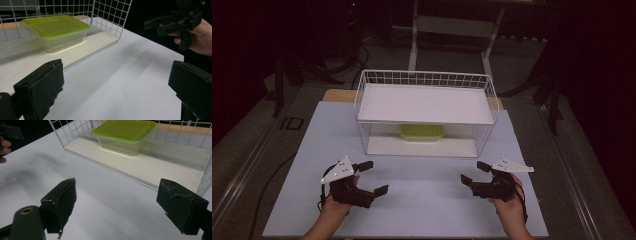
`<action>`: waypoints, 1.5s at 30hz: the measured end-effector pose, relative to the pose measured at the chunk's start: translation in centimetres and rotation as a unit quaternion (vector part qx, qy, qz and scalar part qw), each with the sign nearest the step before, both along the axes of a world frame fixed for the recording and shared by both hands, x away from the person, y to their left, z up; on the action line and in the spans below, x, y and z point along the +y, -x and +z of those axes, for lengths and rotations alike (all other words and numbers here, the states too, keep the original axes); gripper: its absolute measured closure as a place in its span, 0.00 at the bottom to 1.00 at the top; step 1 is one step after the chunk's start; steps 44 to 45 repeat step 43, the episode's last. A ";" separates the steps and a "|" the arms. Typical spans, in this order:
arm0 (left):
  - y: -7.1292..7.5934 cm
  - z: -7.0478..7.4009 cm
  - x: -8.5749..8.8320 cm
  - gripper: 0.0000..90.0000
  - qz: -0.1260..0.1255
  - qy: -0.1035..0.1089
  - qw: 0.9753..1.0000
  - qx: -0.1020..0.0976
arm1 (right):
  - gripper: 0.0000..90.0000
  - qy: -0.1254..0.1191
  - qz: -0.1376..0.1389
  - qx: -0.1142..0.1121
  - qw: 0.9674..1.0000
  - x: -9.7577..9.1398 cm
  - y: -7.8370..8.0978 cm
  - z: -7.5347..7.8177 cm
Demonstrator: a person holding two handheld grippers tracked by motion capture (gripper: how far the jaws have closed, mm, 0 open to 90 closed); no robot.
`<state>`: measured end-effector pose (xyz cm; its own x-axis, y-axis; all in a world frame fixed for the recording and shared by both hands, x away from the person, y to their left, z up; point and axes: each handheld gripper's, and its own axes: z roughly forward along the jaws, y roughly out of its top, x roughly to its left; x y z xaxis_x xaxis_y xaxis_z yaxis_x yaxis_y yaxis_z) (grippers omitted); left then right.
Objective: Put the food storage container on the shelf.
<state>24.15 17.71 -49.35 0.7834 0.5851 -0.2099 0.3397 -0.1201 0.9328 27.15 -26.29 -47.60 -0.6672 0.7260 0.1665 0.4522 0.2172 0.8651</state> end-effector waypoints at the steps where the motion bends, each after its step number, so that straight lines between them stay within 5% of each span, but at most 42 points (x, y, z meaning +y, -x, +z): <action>1: 0.0 -0.2 0.1 0.01 0.001 -0.002 1.000 0.001 | 0.18 0.000 0.000 0.000 1.000 -0.1 0.1 -0.1; 21: 0.3 -2.2 0.3 0.01 -0.013 -0.034 0.999 0.000 | 0.18 0.016 0.028 0.008 0.999 -2.4 0.1 -2.8; 27: 0.3 -2.4 0.2 0.01 -0.012 -0.041 0.999 0.002 | 0.18 0.028 0.038 0.018 0.999 -2.5 0.0 -3.4; 28: 0.3 -2.5 0.2 0.01 -0.015 -0.043 0.999 0.003 | 0.18 0.047 0.045 0.013 0.998 -2.4 -0.1 -3.7; 36: 0.4 -2.7 -0.6 0.01 -0.025 -0.093 0.995 -0.004 | 0.18 0.060 0.054 0.014 0.997 -2.4 -0.2 -3.9; 45: 0.3 -2.8 -0.7 0.01 -0.035 -0.097 0.995 -0.004 | 0.18 0.068 0.054 0.023 0.996 -2.3 -0.3 -4.2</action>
